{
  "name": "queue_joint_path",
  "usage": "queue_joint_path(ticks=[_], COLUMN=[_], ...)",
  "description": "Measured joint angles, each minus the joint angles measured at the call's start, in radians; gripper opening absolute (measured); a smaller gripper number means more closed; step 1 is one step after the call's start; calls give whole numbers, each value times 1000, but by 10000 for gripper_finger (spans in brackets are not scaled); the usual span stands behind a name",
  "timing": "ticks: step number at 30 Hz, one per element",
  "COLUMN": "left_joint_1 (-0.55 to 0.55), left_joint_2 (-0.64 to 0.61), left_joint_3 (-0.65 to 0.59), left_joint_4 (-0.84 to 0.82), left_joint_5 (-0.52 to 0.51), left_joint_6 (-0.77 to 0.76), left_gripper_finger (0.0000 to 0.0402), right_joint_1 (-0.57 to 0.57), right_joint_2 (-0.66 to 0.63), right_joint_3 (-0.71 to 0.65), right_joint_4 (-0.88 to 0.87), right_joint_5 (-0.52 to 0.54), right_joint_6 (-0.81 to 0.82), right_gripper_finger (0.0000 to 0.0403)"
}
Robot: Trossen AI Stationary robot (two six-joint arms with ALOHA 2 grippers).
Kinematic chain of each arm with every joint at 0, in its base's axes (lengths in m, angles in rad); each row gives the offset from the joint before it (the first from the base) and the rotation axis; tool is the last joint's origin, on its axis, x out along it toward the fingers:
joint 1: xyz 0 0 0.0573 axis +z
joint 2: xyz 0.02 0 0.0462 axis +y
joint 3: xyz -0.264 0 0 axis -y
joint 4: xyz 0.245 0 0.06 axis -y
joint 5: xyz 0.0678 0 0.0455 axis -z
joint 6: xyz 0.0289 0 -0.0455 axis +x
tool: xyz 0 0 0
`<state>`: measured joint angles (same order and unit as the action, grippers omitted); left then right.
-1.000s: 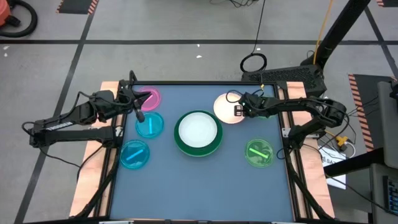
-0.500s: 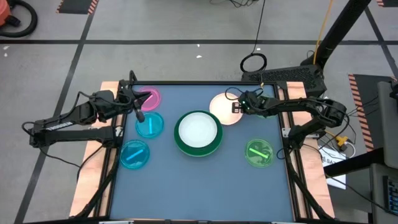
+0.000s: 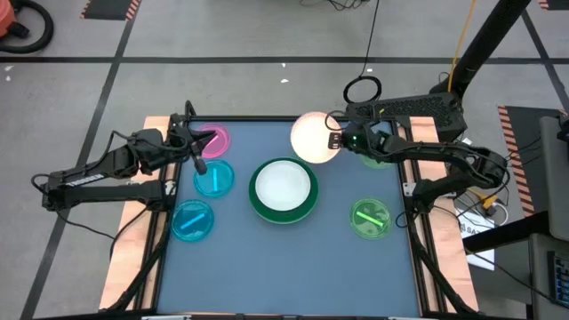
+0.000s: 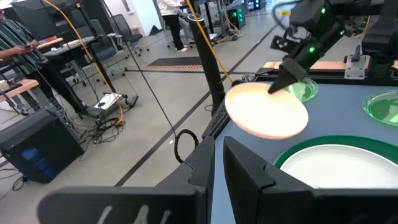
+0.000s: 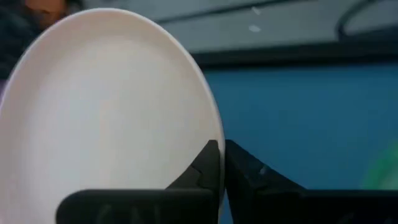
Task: Stack plastic plates
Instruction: Stack the light brown plate on top of the gray plate
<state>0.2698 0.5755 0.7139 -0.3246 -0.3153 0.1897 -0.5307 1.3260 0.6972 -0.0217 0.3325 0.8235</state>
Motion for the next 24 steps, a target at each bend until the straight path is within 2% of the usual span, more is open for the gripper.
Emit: queue_joint_path(ticks=[7, 14, 16, 24], left_joint_1=[0, 0, 0, -1], left_joint_2=[0, 0, 0, 0], left_joint_3=[0, 0, 0, 0], left_joint_4=[8, 30, 34, 36], left_joint_5=[0, 0, 0, 0], left_joint_6=[0, 7, 10, 15], left_gripper_finger=[42, 42, 42, 42], right_joint_1=[100, 225, 248, 286], right_joint_2=[4, 94, 132, 295], right_joint_3=[38, 152, 214, 459], right_joint_4=[79, 59, 1, -423], right_joint_5=[-147, -154, -154, -152], right_joint_6=[-44, -44, -55, -58], right_gripper_finger=[3, 4, 4, 4])
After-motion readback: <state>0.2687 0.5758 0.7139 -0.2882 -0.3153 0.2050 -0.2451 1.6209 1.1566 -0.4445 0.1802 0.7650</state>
